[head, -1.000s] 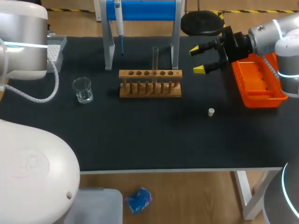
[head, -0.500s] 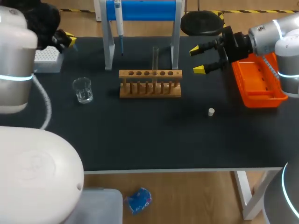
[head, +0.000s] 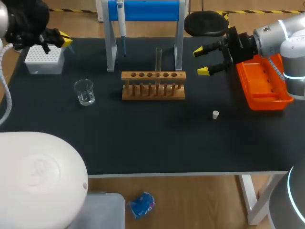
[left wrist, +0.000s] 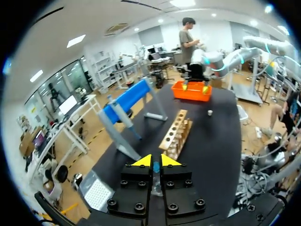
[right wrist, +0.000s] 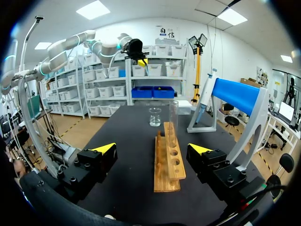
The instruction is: Invert the test tube, pick up the pipette, mount the tip to pipette, aspirate from beaker and dispense into the tube, eject the tip, return the pipette, and cap with the stopper.
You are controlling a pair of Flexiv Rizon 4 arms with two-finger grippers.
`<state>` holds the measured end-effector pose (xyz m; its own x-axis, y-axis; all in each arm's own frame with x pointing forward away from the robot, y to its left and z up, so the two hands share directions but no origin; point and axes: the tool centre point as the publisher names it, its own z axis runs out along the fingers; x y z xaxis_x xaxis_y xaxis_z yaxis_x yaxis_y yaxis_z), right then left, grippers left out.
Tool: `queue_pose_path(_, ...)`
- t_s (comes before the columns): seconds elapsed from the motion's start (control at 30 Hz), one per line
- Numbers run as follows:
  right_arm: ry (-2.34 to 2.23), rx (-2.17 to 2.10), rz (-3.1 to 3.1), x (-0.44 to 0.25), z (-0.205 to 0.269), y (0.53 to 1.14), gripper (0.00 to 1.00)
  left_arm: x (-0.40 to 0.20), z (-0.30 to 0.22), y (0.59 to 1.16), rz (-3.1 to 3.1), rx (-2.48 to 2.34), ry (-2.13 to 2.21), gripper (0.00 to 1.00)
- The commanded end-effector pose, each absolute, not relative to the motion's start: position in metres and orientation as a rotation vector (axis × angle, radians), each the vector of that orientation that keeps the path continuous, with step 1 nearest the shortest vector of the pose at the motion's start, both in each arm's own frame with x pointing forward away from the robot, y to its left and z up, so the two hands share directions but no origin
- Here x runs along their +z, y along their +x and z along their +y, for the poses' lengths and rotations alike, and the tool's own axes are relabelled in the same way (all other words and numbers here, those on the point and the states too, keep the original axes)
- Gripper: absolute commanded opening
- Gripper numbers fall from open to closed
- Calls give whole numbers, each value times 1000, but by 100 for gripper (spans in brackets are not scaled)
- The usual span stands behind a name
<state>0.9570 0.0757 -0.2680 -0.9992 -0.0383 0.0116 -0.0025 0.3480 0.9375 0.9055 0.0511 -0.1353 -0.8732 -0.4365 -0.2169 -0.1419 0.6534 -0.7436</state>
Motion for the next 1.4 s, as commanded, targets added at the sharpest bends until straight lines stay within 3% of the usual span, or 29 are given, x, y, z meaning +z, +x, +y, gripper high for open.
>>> queue_pose_path(0.03,56,-1815,-2554,-263,69,941,100,-124,27,890,2604,-1096,-359,0)
queue_pose_path(0.3,154,-1993,-2499,-250,77,881,100,-123,-14,861,2671,-1117,-306,0)
queue_pose_path(0.53,218,-2054,-2361,-255,116,846,100,-125,-56,847,2707,-1151,-232,0)
queue_pose_path(1.03,209,-2054,-2357,-257,116,847,100,-125,-56,847,2707,-1151,-232,0)
queue_pose_path(1.4,334,-2095,-2252,-262,161,829,100,-148,-143,842,2858,-1145,-35,0)
